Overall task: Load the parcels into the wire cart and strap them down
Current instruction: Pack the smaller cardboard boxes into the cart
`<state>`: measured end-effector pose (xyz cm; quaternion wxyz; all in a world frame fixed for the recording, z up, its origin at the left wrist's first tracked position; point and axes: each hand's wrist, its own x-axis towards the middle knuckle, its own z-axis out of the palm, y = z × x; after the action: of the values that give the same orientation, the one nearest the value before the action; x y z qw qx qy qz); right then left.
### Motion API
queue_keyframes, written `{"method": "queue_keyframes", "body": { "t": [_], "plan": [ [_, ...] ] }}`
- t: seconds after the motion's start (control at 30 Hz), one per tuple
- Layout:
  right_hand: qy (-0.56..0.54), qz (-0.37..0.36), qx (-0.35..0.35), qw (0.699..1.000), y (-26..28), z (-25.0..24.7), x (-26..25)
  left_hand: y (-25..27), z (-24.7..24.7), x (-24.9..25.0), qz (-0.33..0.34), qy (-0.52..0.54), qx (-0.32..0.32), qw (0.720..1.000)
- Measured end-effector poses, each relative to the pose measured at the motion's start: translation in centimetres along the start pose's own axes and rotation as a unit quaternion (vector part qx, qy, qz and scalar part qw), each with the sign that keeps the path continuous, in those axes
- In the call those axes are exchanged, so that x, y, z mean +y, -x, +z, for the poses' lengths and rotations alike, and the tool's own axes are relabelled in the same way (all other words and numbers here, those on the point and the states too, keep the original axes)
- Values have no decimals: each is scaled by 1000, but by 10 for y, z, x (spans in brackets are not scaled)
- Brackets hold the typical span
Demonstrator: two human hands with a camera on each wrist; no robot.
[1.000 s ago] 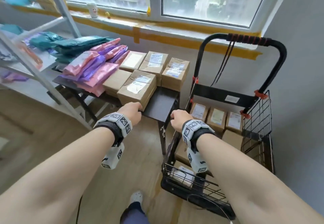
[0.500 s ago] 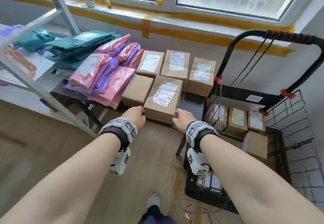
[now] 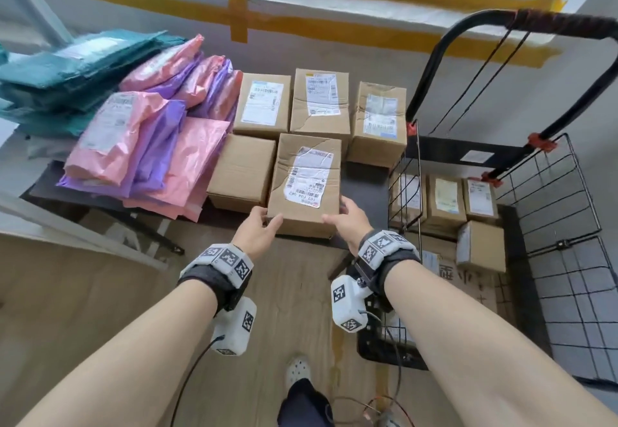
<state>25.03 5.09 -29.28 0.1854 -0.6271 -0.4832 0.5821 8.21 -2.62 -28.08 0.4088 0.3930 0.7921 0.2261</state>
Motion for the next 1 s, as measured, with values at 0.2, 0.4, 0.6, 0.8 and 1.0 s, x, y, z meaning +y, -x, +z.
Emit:
{"method": "queue_keyframes", "body": {
  "t": [0.2, 0.4, 0.6, 0.8, 1.0],
  "plan": [
    [-70, -8, -16, 997, 6, -21, 14, 12, 17, 1, -11, 39, 46, 998],
    [-134, -29, -47, 989, 30, -67, 31, 57, 38, 27, 9, 102, 65, 993],
    [-157, -65, -92, 981, 83, -139, 48, 118, 79, 66, 43, 107, 94, 989],
    [-177, -102, -97, 974, 122, -237, 74, 179, 147, 120, 87, 126, 79, 985],
    [-159, -118, -72, 978, 132, -321, 112, 211, 221, 167, 111, 144, 34, 983]
  ]
}}
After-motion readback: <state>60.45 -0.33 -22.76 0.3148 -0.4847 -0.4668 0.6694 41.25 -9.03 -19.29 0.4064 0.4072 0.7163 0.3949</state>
